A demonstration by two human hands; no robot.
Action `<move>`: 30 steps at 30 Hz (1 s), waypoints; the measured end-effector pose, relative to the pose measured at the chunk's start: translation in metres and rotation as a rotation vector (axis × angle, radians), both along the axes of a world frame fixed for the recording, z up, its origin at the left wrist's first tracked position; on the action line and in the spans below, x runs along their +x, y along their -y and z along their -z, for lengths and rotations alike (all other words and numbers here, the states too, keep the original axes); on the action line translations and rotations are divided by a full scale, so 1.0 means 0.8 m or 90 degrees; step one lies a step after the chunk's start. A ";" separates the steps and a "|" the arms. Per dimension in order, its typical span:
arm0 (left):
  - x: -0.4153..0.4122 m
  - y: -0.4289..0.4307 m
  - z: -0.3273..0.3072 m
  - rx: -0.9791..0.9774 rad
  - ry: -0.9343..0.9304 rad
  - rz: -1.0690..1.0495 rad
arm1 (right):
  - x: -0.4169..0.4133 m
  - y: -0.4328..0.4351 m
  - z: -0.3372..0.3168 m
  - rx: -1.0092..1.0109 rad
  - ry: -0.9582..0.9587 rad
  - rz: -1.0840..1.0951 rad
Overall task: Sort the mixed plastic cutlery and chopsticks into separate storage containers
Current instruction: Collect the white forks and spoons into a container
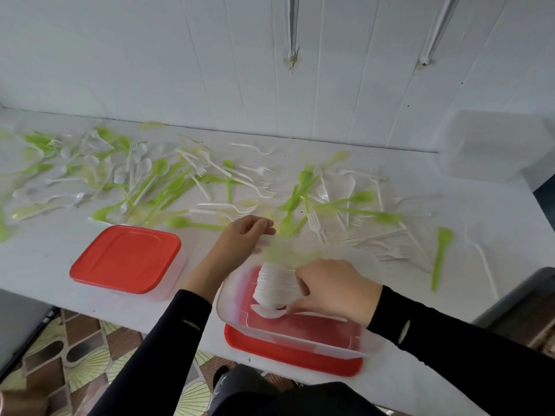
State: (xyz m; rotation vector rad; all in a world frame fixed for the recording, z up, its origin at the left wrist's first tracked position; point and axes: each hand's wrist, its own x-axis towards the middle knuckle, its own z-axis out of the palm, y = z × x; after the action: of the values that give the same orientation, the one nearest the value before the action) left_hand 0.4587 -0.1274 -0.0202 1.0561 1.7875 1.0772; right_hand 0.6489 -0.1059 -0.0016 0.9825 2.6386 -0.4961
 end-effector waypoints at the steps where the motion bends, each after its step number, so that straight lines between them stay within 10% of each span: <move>1: 0.000 0.000 0.000 -0.004 0.011 0.003 | -0.002 -0.003 -0.008 -0.028 -0.017 0.019; 14: -0.129 0.013 -0.029 0.066 0.106 -0.018 | -0.165 -0.052 -0.089 -0.222 -0.349 0.137; 30: -0.488 0.107 0.019 -0.027 -0.132 -0.210 | -0.494 -0.059 0.006 -0.184 -0.075 0.051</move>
State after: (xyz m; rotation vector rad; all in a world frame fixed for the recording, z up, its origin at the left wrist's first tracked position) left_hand 0.0683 -0.2131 -0.0358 0.8932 2.1985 1.1498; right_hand 0.2540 -0.0590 -0.0061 0.9951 2.5367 -0.9510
